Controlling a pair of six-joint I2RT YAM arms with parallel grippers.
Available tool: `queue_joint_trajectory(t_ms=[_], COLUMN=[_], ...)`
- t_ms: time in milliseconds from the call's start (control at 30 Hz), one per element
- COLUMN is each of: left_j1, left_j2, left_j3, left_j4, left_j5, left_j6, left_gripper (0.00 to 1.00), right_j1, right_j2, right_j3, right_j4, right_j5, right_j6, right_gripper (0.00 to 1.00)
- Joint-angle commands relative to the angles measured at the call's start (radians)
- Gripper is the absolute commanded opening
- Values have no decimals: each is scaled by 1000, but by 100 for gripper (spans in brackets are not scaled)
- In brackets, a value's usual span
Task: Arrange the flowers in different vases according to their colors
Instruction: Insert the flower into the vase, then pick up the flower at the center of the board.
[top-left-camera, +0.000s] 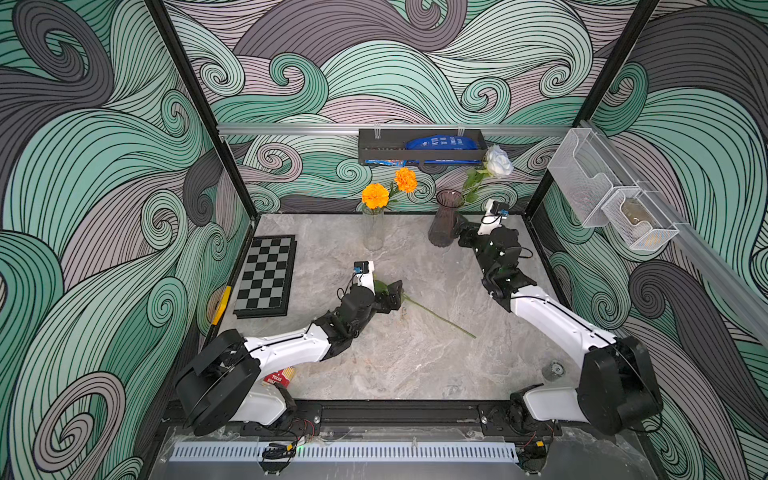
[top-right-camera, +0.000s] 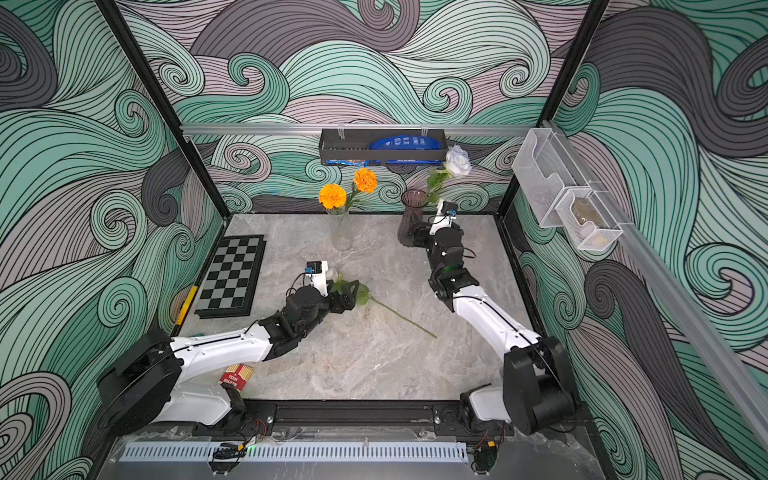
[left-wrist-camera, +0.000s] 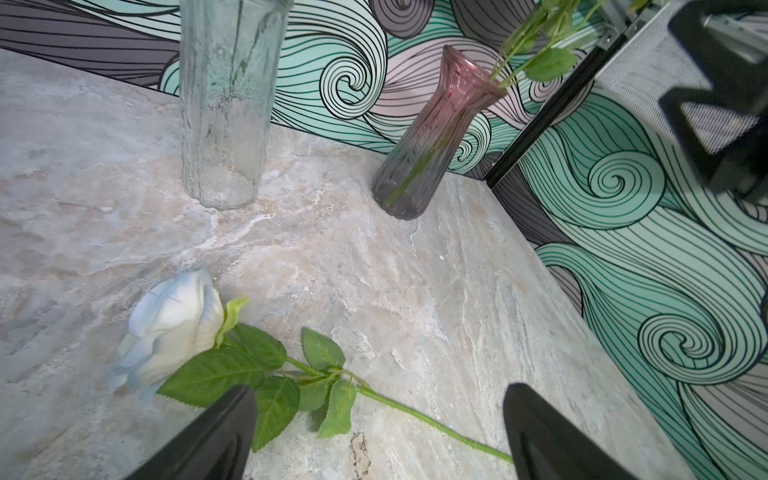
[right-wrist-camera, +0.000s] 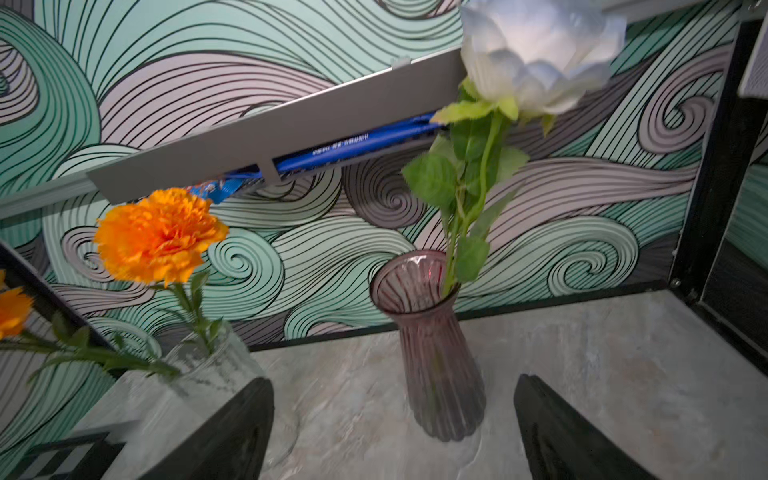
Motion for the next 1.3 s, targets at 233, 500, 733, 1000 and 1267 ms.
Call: queue_joint_trajectory(t_ms=[233, 500, 733, 1000, 1267], left_j1=[224, 469, 468, 468, 469], left_j2=[-133, -143, -117, -67, -46], left_j3=[-154, -275, -251, -257, -261], left_j4=[-72, 78, 91, 156, 186], left_j5=[130, 273, 389, 432, 476], left_j6=[-109, -146, -103, -114, -115], left_gripper=[97, 97, 96, 96, 95], right_j1=[241, 366, 368, 368, 368], right_j2=[-164, -104, -31, -56, 8], right_j3=[-345, -555, -452, -465, -414], right_j4=[17, 278, 141, 127, 79], right_j5=[-73, 135, 178, 231, 177], right_j6=[46, -85, -26, -31, -10], right_gripper=[100, 100, 100, 100, 100])
